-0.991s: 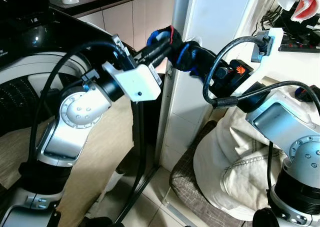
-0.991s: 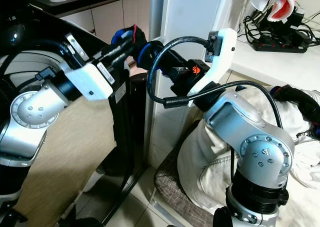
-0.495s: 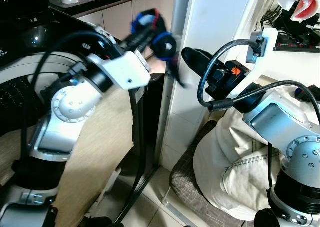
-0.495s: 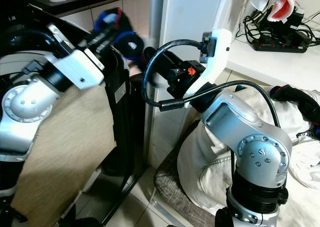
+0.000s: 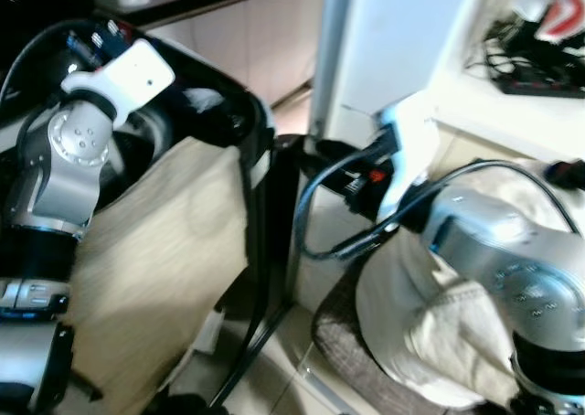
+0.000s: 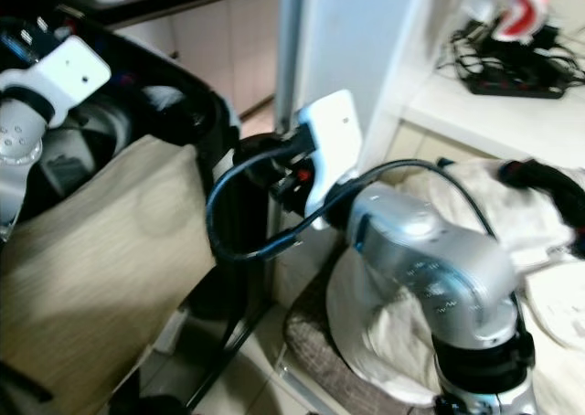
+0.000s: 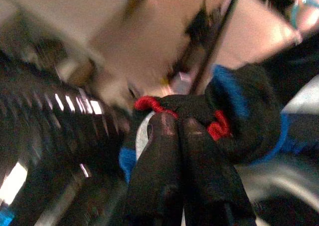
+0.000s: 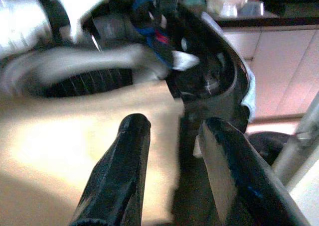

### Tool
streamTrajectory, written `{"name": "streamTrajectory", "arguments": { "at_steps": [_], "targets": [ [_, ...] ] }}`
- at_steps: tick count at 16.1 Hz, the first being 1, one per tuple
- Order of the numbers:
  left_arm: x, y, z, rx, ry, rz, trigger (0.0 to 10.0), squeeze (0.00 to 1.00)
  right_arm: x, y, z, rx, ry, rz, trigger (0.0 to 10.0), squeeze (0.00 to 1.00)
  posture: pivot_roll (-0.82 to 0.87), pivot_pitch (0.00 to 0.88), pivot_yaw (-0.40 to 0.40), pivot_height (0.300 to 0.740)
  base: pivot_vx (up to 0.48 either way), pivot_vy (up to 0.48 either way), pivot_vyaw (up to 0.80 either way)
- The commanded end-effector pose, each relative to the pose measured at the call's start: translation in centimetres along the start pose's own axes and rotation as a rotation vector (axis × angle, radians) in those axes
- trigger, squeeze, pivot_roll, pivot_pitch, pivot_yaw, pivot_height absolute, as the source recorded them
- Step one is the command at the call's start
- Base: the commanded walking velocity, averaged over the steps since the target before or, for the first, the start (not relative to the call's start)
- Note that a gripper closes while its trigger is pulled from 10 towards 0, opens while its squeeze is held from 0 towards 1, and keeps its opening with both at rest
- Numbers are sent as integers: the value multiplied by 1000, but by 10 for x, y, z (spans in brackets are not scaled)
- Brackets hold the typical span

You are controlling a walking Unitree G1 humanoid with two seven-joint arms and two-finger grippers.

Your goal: Clothes washing

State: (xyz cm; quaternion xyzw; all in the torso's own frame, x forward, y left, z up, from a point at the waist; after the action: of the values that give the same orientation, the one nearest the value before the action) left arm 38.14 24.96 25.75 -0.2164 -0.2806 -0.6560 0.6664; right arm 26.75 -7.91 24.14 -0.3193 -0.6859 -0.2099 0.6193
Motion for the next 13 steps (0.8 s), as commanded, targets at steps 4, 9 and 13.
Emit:
{"name": "streamTrajectory", "arguments": {
  "at_steps": [4,9,13],
  "targets": [
    [-40,14,0,48,-97,279,10000,0,4,3,7,36,-84,-30,10000,0,4,0,-45,740,0,0,0],
    [-50,18,-7,7,-331,381,10000,1000,-1,2,15,79,-84,-32,10000,0,4,0,-40,740,0,0,0],
    [-49,20,-6,-12,-342,397,10000,1000,-3,0,14,81,-78,-25,10000,0,6,2,-42,740,0,0,0]
  ]
}}
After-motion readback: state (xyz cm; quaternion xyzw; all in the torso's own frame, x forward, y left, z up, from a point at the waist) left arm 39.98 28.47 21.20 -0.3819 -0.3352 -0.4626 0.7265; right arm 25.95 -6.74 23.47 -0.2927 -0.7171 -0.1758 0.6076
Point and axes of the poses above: a point about 5 cm out from each wrist's last joint towards the gripper, its own y axis pointing out of the wrist towards the gripper, its own x axis along the axis of the wrist's last joint, z = x × y, the point moved 1 cm from there along y, pointing out of the wrist towards the gripper, and after that the axes turned 8 degrees about -y, right-handed, at the moved point
